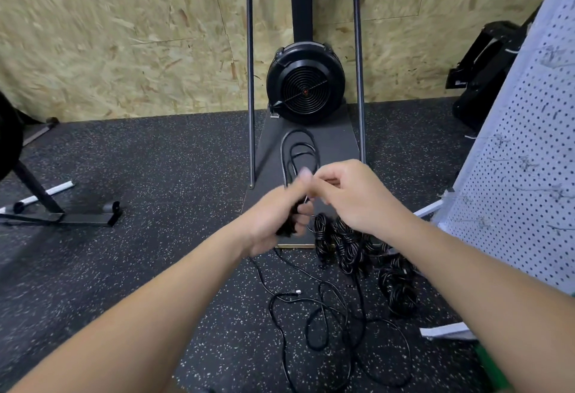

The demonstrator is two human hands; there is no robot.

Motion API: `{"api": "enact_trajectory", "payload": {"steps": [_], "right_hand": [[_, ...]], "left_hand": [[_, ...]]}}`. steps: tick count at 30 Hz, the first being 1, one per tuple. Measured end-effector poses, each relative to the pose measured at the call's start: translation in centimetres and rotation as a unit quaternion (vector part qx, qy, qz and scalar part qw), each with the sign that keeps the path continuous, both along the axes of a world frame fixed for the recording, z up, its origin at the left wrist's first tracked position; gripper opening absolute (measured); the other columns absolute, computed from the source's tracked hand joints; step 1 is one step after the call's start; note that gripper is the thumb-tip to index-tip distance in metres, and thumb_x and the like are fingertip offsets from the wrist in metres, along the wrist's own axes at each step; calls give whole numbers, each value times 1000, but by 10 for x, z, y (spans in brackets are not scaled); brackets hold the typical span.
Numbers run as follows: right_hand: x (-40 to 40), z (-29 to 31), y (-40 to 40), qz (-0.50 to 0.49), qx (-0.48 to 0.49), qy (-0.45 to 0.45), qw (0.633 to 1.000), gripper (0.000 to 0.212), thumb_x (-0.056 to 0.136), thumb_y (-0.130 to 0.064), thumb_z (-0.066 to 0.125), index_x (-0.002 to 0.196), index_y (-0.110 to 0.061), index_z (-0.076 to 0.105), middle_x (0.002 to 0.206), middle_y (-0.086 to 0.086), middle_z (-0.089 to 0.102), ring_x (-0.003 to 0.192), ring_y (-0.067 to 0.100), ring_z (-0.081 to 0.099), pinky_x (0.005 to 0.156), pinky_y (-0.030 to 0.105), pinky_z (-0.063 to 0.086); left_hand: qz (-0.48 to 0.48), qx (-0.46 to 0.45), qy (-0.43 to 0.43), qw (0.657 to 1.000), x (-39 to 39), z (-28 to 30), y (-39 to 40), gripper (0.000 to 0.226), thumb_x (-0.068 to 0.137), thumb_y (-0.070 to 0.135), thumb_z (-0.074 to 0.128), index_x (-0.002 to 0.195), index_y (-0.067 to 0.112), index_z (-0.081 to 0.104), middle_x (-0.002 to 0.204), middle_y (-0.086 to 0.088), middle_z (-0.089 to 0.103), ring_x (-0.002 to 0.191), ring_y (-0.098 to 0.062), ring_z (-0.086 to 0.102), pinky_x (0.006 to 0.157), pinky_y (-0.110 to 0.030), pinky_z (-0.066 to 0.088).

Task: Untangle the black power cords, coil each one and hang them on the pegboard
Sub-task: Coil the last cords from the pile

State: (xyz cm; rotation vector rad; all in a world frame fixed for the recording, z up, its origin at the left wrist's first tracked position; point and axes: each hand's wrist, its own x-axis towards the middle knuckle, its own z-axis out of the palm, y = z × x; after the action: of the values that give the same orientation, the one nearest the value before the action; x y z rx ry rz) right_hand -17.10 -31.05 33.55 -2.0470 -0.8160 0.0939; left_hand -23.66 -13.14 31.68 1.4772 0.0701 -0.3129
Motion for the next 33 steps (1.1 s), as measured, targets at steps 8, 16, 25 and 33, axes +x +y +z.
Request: {"api": "enact_trajectory", "payload": {"steps": [8, 16, 25, 33], "right_hand": [[14, -1, -24, -17, -4, 121, 992, 30, 92, -47, 86, 95, -19, 78, 73, 6, 79, 61, 17, 70, 66, 38, 59], [20, -3, -34, -24, -43, 92, 995, 22, 98, -37, 82, 84, -20, 81, 56, -2, 60, 47, 12, 44, 52, 25, 38], [13, 19, -14, -78, 141, 64, 985, 22, 101, -28, 79, 88, -11, 79, 65, 9, 70, 51, 19, 65, 58, 28, 55], [26, 3, -24, -134, 34, -151, 979, 19, 100, -46, 72, 88, -32, 68, 96, -11, 63, 87, 11, 65, 83, 46, 56]], "left_hand": [[-4, 46, -23, 999, 2, -13, 8, 26, 102, -6, 61, 92, 17, 50, 75, -1, 39, 65, -15, 36, 63, -31, 33], [90, 31, -35, 995, 15, -15, 35, 27, 100, 21, 81, 88, 23, 56, 76, 3, 38, 67, -14, 35, 61, -28, 36], [-69, 191, -105, 974, -9, -22, -17, 27, 101, 35, 79, 101, 14, 63, 84, -1, 49, 73, -16, 46, 63, -27, 43], [-69, 247, -161, 953, -9, -23, -30, 58, 117, 37, 52, 78, -5, 61, 80, -26, 69, 86, -10, 77, 70, -20, 43]]}}
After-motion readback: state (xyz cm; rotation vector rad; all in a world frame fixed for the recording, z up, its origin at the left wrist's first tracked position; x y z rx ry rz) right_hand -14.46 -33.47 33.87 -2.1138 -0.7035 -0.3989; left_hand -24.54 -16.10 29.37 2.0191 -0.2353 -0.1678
